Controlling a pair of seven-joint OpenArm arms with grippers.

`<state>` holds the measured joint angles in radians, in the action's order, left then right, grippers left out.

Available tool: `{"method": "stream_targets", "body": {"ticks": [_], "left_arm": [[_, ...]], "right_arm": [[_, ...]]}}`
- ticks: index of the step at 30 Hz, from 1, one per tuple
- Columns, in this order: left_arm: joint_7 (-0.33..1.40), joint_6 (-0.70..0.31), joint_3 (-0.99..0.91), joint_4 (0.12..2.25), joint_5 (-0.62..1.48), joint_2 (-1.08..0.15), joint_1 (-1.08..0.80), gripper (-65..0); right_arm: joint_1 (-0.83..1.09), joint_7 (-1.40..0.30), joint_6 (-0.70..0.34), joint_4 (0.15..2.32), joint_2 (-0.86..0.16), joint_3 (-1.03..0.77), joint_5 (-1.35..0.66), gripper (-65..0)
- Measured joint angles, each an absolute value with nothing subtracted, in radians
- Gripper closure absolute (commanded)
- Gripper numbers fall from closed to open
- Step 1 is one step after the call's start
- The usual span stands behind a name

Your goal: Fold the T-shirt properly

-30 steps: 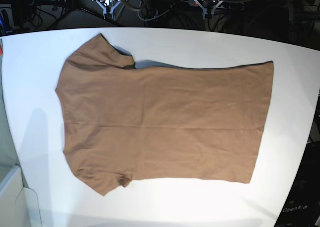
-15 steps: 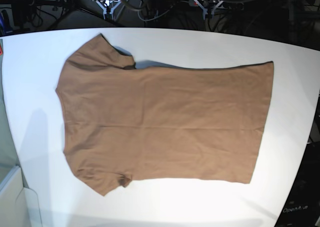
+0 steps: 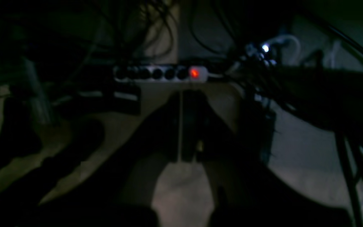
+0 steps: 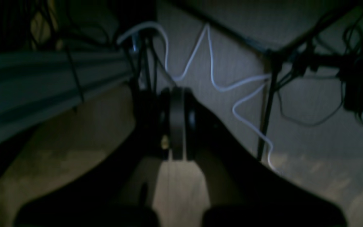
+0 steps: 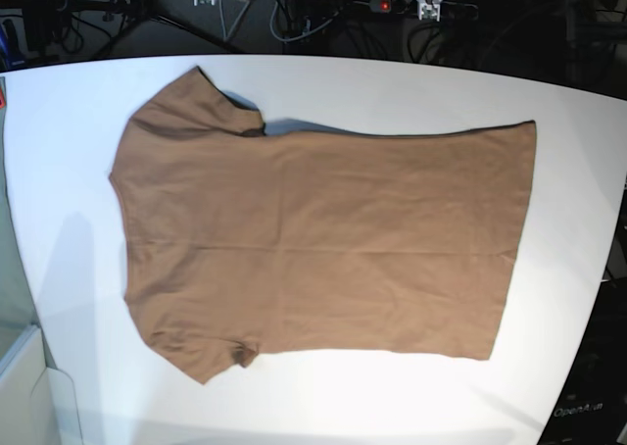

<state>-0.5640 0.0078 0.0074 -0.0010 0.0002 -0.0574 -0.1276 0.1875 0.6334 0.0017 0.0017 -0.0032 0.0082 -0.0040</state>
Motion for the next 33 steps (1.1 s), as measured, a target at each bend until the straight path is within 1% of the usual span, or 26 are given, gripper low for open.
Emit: {"method": "stream_targets", "body": {"ticks": [5, 9, 10, 13, 14, 19, 22, 28, 30, 33], "left_arm": [[-0.588, -0.001, 0.005, 0.002, 0.0, -0.051, -0.131, -1.0], [-0.592, 0.001, 0.003, 0.002, 0.001, -0.07, -0.143, -1.0], [-0.621, -0.005, 0.003, 0.0, 0.006, -0.073, -0.146, -1.0], [-0.761, -0.099, 0.002, 0.002, 0.005, -0.078, -0.164, -1.0], [-0.795, -0.117, 0.002, 0.002, 0.004, -0.078, -0.173, -1.0], [-0.935, -0.128, 0.002, 0.001, 0.005, -0.081, -0.25, -1.0], [-1.05, -0.128, 0.002, 0.001, 0.007, -0.083, -0.293, -1.0], [-1.267, -0.128, 0.002, 0.002, 0.007, -0.084, -0.377, -1.0], [-1.297, -0.128, 0.002, 0.002, 0.007, -0.086, -0.403, -1.0], [-1.288, -0.128, 0.002, 0.006, 0.007, -0.086, -0.422, -1.0]], "right_arm": [[0.231, 0.739, 0.001, 0.002, -0.002, 0.009, -0.004, -0.1], [0.271, 0.877, 0.002, 0.002, -0.009, 0.009, -0.004, -0.1], [0.281, 0.915, 0.001, 0.002, -0.012, 0.009, -0.003, -0.1], [0.313, 1.032, 0.002, 0.002, -0.017, 0.009, -0.001, -0.1], [0.323, 1.071, 0.002, 0.002, -0.017, 0.009, -0.001, -0.1], [0.382, 1.238, 0.001, 0.002, -0.026, 0.009, 0.0, -0.4], [0.413, 1.324, 0.001, 0.002, -0.033, 0.009, -0.004, -0.4], [0.435, 1.325, 0.001, 0.002, -0.031, 0.009, -0.001, -0.1], [0.433, 1.325, 0.001, 0.004, -0.032, 0.009, 0.0, -0.1], [0.433, 1.325, 0.001, 0.005, -0.033, 0.009, 0.0, -0.1]]}}
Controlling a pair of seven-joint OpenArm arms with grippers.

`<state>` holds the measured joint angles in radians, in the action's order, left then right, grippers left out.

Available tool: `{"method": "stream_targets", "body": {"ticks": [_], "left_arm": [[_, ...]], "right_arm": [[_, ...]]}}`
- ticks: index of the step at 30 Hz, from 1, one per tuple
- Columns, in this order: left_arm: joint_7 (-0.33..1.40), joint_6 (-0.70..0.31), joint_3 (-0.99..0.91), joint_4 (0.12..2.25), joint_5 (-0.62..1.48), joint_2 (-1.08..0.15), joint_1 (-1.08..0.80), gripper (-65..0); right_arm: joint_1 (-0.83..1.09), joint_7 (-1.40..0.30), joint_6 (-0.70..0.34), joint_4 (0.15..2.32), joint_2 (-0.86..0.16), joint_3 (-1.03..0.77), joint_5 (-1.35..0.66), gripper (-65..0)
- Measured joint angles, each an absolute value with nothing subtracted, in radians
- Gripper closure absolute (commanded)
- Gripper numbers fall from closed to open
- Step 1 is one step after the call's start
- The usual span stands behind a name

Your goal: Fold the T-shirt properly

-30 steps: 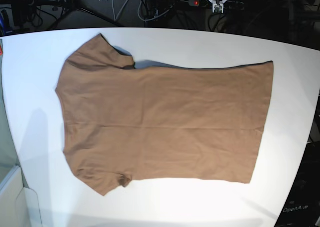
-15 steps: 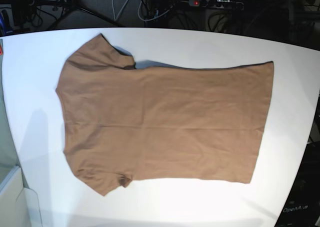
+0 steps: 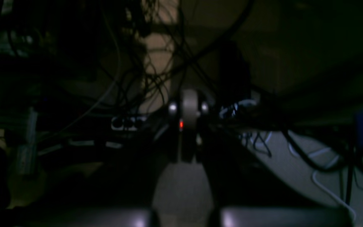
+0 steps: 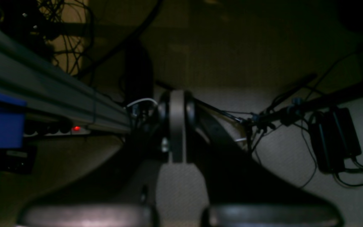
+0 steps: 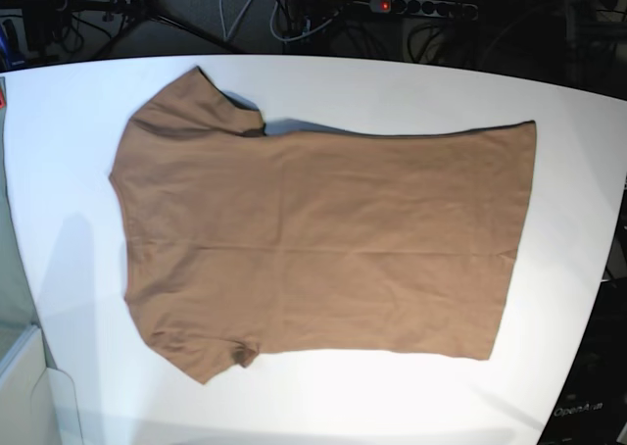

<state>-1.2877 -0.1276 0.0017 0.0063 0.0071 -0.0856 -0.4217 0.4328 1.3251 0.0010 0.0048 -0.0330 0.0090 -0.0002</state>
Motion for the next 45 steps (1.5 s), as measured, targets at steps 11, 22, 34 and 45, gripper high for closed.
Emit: {"method": "stream_targets", "body": {"ticks": [11, 22, 34, 45], "left_arm": [[-1.291, -0.132, -0.056, 0.021, 0.059, -0.094, -0.422, -1.0], [-1.235, -0.131, -0.056, 0.737, 0.057, -0.089, -0.803, -1.1], [-0.716, -0.132, -0.056, 1.557, 0.302, -0.21, -1.033, -1.1], [-0.358, -0.122, -0.184, 1.733, 0.402, -0.287, -0.947, -1.1]], "right_arm": [[0.6, 1.325, 0.001, 0.342, -0.052, 0.008, 0.001, -0.4], [0.866, 1.321, 0.001, 0.83, -0.057, 0.009, 0.0, -0.7], [0.925, 1.121, -0.004, 1.183, -0.064, 0.008, 0.004, -0.7], [0.887, 0.603, -0.009, 1.649, -0.099, 0.011, 0.004, -0.7]]}}
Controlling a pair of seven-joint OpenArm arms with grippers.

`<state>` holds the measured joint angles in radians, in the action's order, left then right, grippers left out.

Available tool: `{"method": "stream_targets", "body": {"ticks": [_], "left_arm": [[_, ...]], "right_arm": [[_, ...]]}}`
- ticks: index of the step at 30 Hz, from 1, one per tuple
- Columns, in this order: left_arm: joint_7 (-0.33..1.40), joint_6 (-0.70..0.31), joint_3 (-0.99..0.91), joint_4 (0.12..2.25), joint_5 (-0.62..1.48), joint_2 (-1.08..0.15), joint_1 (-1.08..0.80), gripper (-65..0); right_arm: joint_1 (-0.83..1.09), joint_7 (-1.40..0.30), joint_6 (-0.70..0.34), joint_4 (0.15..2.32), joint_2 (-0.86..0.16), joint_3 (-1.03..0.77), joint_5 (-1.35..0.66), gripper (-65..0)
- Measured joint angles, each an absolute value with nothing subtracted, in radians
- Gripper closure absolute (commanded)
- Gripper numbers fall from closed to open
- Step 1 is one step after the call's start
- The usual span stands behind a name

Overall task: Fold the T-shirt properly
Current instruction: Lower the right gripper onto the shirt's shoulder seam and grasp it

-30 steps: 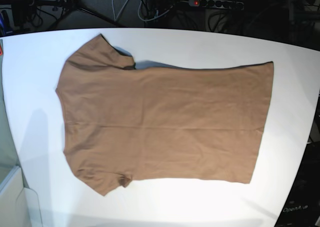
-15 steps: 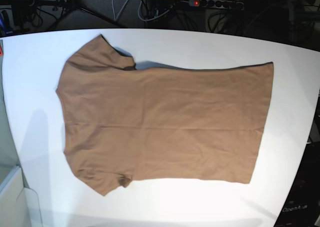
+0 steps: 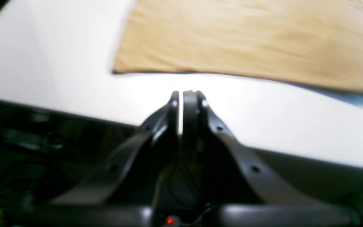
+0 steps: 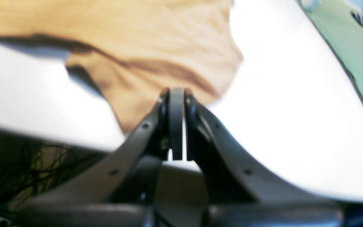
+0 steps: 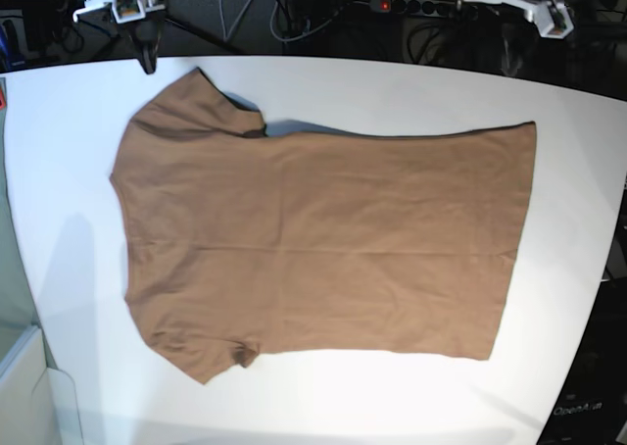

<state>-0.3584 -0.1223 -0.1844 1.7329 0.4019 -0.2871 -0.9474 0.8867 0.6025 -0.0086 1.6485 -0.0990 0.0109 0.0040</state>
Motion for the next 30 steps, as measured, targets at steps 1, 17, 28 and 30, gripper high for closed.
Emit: {"method": "stream_targets", "body": {"ticks": [1, 17, 28, 30], "left_arm": [[-0.329, -0.12, -0.209, 1.747, 0.406, -0.283, -0.936, -1.1], [-0.146, -0.131, -0.358, 1.873, 0.416, -0.227, -0.898, -1.1], [-0.141, -0.126, -0.395, 1.872, 0.408, -0.225, -0.881, -1.1], [-0.141, -0.132, -0.402, 1.872, 0.408, -0.222, -0.881, -1.1]], "right_arm": [[0.875, 0.57, -0.01, 1.678, -0.099, 0.009, -0.002, -0.7], [0.724, 0.161, -0.077, 1.826, -0.161, 0.006, -0.432, -21.8], [0.707, 0.1, -0.079, 1.826, -0.339, 0.001, -0.891, -21.9], [0.706, 0.081, -0.125, 1.826, -0.38, 0.004, -0.966, -22.1]]}}
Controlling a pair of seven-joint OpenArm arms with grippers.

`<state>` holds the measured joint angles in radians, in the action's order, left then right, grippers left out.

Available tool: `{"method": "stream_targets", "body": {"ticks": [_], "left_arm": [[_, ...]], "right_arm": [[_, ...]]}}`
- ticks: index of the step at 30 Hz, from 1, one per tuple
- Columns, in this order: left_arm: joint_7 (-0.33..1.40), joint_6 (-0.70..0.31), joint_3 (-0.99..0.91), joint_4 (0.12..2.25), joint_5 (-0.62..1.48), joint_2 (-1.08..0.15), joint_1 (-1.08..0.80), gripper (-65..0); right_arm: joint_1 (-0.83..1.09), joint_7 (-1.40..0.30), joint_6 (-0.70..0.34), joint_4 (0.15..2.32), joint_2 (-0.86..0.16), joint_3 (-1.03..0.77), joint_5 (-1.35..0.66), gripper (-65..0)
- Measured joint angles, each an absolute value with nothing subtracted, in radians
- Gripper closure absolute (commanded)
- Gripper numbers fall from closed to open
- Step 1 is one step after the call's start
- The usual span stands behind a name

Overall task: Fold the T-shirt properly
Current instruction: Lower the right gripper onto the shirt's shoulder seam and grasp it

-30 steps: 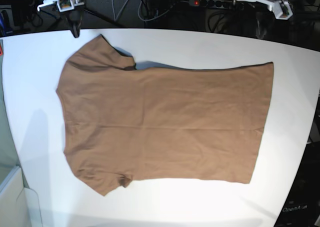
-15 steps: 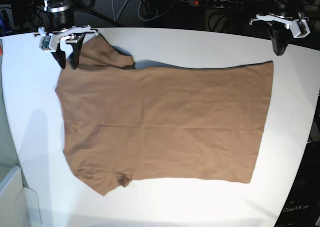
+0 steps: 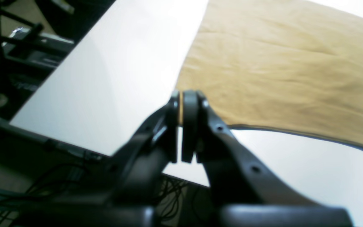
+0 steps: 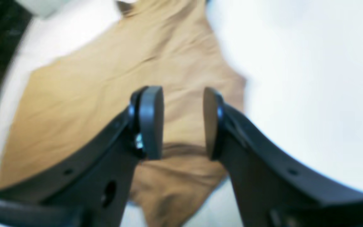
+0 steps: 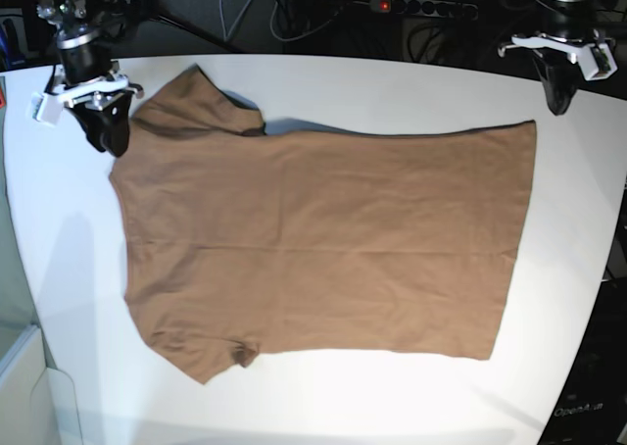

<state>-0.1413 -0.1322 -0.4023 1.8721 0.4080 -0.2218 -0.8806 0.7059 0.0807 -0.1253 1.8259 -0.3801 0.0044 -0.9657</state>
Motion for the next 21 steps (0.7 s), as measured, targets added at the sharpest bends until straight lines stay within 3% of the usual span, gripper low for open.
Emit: {"method": "stream_targets", "body": {"ticks": [3, 8, 10, 21], "left_arm": [[-0.141, -0.132, -0.403, 1.872, 0.409, -0.221, -0.881, -1.1], [-0.141, -0.131, -0.406, 1.872, 0.409, -0.224, -0.881, -1.1], [-0.141, -0.132, -0.405, 1.872, 0.409, -0.224, -0.881, -1.1], [-0.141, -0.131, -0.405, 1.867, 0.409, -0.227, -0.881, -1.1]], "right_arm": [[0.691, 0.081, -0.148, 1.822, -0.394, 0.002, -1.081, -23.8], [0.669, 0.004, -0.15, 1.753, -0.432, 0.001, -1.219, -41.2], [0.648, -0.028, -0.169, 1.728, -0.429, 0.002, -1.225, -45.0], [0.634, -0.052, -0.212, 1.655, -0.38, 0.009, -1.238, -45.4]]}}
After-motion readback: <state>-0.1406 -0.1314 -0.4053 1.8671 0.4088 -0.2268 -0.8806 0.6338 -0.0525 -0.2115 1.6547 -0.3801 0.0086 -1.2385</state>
